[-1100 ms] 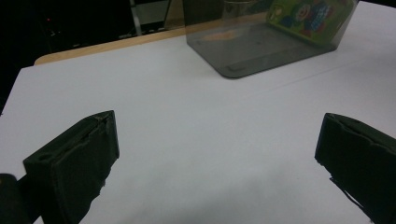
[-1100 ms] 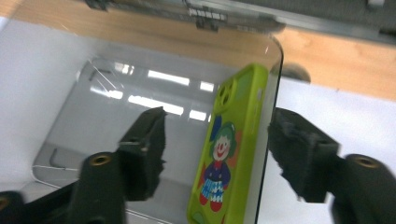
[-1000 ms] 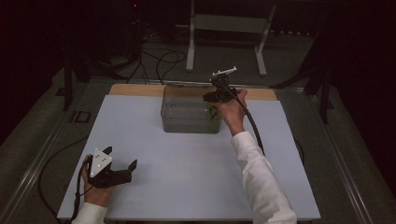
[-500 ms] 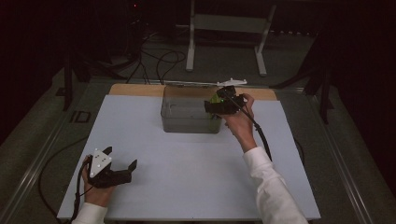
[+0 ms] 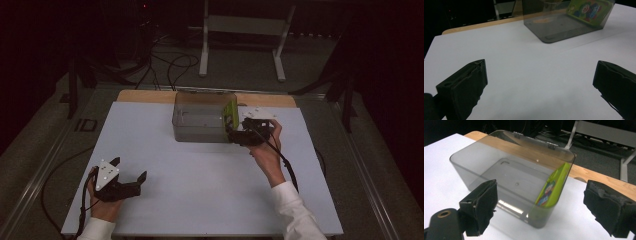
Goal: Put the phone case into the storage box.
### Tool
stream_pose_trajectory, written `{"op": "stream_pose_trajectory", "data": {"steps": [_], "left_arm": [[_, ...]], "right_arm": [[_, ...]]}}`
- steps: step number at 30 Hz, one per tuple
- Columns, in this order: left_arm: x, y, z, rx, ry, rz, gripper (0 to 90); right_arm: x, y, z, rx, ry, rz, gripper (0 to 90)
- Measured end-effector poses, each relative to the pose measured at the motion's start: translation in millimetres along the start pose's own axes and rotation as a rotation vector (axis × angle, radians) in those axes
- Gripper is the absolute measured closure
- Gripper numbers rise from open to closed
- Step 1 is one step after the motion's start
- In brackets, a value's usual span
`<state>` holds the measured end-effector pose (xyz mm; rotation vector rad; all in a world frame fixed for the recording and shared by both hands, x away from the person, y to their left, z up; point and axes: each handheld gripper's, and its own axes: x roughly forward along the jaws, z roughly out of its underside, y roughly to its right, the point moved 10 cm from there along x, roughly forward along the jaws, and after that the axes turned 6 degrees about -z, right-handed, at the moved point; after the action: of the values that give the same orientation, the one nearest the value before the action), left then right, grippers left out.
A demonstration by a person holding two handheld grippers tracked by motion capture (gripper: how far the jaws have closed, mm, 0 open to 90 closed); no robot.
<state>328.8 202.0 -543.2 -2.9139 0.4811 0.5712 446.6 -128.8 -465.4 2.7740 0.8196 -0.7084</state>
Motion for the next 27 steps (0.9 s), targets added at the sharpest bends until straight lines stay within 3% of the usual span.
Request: {"op": "stream_pose_trajectory", "data": {"steps": [8, 12, 19, 27], "left_arm": [[-0.1, -0.3, -0.3, -0.001, 0.001, 0.0, 0.0], [-0.9, -0.7, -1.1, -0.005, 0.004, 0.001, 0.0], [-5.8, -7.5, -5.5, -0.018, 0.026, -0.011, 0.0], [-14.4, -18.9, -9.0, -0.027, 0.047, -0.01, 0.0]], "right_arm": [[-14.7, -1.0, 24.3, -0.003, 0.016, 0.0, 11.8], [-23.4, -1.6, 38.4, -0.026, 0.012, 0.013, 11.5], [-42.4, -8.3, 58.0, -0.058, 0.092, 0.006, 11.5], [-52.9, -5.6, 82.2, -0.058, 0.105, 0.025, 12.0]]}}
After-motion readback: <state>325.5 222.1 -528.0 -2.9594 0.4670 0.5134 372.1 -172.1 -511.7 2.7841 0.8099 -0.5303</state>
